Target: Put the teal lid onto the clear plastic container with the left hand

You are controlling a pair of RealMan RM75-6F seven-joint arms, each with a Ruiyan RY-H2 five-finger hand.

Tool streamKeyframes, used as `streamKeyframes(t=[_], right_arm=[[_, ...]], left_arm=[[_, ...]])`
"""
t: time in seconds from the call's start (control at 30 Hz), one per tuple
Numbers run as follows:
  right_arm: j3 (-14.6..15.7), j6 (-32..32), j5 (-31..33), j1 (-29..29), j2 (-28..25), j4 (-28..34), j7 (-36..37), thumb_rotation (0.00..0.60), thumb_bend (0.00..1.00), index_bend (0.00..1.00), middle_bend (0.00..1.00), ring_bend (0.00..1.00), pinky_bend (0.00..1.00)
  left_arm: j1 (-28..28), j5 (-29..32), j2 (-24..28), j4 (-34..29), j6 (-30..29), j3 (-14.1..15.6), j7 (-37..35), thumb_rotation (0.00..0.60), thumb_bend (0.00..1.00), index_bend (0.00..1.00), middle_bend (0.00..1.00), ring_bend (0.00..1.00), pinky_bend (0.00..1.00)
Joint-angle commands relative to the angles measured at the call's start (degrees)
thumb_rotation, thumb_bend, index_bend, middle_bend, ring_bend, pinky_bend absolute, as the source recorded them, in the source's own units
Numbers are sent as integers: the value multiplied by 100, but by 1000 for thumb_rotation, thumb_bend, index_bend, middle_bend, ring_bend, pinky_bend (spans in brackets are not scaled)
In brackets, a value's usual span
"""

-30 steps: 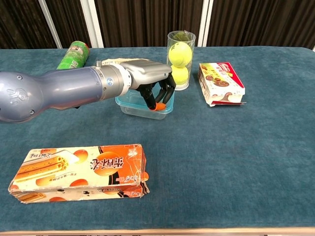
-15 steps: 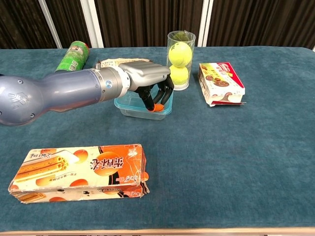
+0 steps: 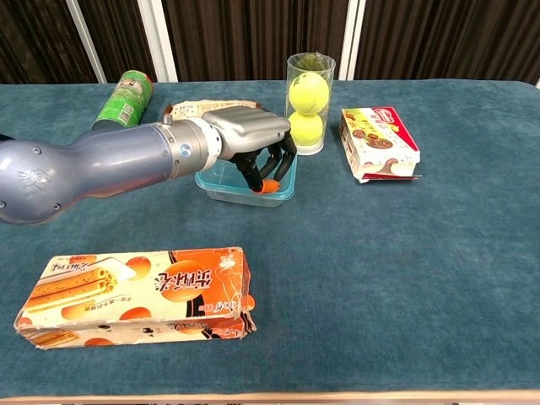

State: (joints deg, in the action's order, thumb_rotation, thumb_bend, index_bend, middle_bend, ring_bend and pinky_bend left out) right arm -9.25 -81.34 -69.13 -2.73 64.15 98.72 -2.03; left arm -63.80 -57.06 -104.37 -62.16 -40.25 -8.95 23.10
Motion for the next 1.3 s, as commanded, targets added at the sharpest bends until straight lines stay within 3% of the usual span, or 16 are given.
streamKeyframes(t=[0.03,0.27,0.5,0.8,1.1,1.2,1.3], right_arm=[[0,0,-1,-1,-3,1,-3,600,292,100,0,0,0],[-2,-13,-4,0,1,-6,-12,600,292,100,0,0,0],[6,-11,-16,-2,4,-7,-22,600,292,100,0,0,0],[18,-43,-48,5,16,-12,-54,600,291,100,0,0,0],[29,-49,-63,6,21,-16,-80,600,292,101,0,0,0],[39,-54,-83,9,17,-13,-85,600,292,100,0,0,0],[48,-84,-117,17,20,-28,-102,600,292,101,0,0,0]], left_arm=[[10,1,-8,17,2,-12,-1,600,438,660,616,108,0],[30,-56,-6,12,-22,-43,2,600,437,660,616,108,0],[32,-177,282,-483,-298,-227,57,600,438,660,616,108,0],[153,-73,972,-1608,-680,-350,395,600,438,660,616,108,0],[554,-91,1822,-2935,-1306,-196,695,600,430,627,597,108,0],[904,-215,2226,-3423,-1794,-82,704,600,416,536,510,87,0],[1328,-289,2743,-3946,-2221,86,626,600,396,334,257,14,0]])
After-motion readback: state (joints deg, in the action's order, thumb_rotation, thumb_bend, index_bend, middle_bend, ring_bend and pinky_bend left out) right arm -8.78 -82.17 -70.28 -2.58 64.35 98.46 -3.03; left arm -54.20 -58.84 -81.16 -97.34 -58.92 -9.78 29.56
